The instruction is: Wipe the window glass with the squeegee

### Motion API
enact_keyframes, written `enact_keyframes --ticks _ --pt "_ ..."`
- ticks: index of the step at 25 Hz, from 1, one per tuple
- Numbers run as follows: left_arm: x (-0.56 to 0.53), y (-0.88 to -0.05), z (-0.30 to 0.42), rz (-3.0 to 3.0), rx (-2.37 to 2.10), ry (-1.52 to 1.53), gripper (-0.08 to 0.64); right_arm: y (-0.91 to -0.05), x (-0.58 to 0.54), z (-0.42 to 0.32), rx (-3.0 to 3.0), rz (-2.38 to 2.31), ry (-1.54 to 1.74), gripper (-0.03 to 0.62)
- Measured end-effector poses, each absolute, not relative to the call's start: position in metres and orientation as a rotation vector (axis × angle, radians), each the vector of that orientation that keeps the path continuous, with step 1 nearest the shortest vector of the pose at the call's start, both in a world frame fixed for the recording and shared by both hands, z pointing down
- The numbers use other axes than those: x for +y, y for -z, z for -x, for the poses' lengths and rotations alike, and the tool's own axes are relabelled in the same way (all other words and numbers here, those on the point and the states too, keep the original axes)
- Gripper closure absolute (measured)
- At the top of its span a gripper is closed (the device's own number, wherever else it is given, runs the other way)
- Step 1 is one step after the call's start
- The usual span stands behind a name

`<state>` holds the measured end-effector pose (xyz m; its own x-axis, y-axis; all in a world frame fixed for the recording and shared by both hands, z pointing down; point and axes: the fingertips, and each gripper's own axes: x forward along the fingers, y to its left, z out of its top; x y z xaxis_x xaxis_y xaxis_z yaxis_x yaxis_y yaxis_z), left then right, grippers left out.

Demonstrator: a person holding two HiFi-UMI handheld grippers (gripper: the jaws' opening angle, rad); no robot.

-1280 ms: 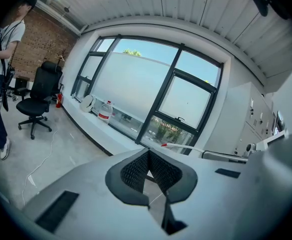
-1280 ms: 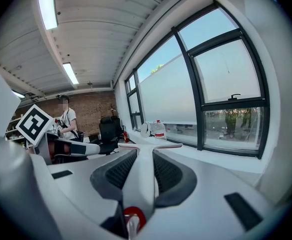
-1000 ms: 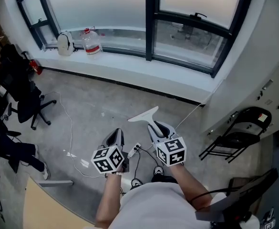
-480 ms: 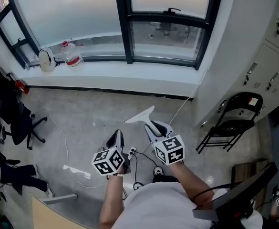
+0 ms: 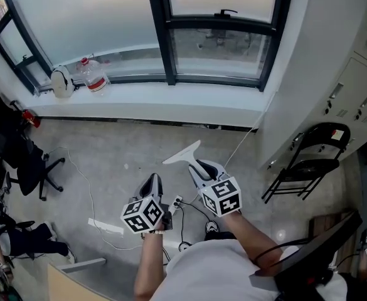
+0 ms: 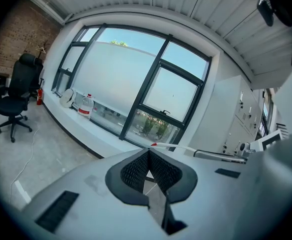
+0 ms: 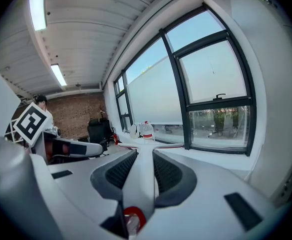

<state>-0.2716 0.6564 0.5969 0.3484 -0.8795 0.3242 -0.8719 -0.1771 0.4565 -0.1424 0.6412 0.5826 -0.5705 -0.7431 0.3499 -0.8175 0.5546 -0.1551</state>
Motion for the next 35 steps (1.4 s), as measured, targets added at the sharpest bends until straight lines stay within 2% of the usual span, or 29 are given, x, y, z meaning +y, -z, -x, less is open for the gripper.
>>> enact_keyframes --ticks 9,26,35 --pt "0.608 -0.596 0.233 -2.074 -1.494 -0.013 0.56 -0.577 0.588 0.095 -2.55 -1.391 -0.452 0.505" --pt "0.526 -0.596 0.089 -2.237 -1.252 -0.108 0.56 -0.569 0.537 -0.066 -2.403 -1.755 -0.477 0.505" --pt "0.472 -0.602 0.048 -2.293 -1.113 -0.136 0.56 -0.574 0.504 -0.092 -2.328 -1.871 -0.507 0.505"
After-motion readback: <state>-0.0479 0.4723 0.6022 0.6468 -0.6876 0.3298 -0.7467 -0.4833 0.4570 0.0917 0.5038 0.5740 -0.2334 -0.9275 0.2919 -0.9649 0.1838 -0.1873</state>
